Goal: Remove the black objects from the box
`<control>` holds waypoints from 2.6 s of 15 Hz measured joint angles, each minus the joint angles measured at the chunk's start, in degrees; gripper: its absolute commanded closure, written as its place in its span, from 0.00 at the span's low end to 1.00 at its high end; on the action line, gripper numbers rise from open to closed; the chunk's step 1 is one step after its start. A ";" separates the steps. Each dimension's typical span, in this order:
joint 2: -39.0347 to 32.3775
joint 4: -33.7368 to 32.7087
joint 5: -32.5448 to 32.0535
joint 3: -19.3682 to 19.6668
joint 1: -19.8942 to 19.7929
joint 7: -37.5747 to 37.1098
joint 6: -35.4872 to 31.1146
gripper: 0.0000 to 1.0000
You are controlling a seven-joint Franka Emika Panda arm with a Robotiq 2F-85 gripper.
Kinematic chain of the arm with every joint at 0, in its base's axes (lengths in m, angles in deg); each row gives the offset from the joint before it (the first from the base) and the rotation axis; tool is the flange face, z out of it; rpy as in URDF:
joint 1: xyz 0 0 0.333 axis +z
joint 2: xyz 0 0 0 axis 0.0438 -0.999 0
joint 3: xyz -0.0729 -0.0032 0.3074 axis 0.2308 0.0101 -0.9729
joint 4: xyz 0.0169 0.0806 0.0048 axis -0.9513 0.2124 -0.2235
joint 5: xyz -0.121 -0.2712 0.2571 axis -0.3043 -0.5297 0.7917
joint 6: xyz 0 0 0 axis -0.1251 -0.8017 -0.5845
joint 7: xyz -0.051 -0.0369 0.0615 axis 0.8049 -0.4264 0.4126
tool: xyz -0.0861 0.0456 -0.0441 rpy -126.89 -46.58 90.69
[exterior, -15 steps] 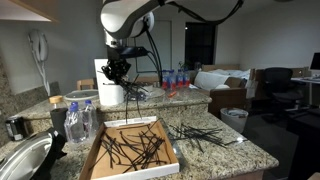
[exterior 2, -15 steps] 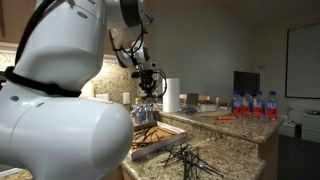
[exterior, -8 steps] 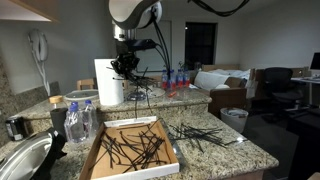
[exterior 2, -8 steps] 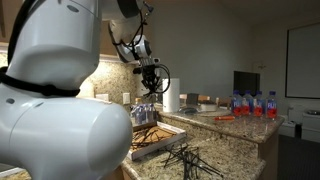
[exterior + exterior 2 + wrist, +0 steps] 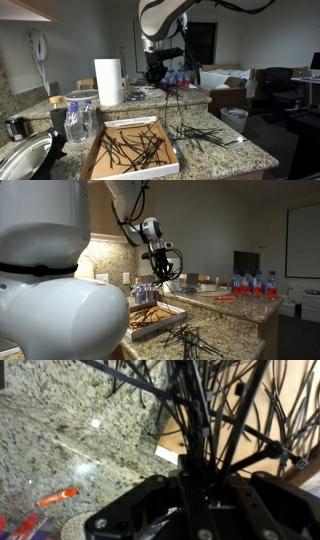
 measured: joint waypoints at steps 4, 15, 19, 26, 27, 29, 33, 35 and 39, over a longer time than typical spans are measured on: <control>4.83 9.06 0.01 1.29 -3.84 -1.86 0.13 0.91; 6.23 26.12 -2.85 4.11 -12.04 -3.23 -9.39 0.91; 4.15 28.79 -5.65 5.05 -13.62 -4.25 -15.32 0.91; -0.27 29.22 -6.55 5.92 -13.70 -4.28 -19.90 0.50; -0.66 29.18 -6.55 5.98 -13.67 -4.29 -20.33 0.42; -1.14 29.07 -6.55 6.12 -13.62 -4.55 -20.74 0.31; -1.30 28.99 -6.96 6.26 -13.53 -6.28 -20.77 0.05; -1.21 28.79 -7.48 6.23 -13.30 -6.92 -20.75 0.00; 0.10 28.16 -7.81 5.42 -11.72 -7.55 -20.68 0.00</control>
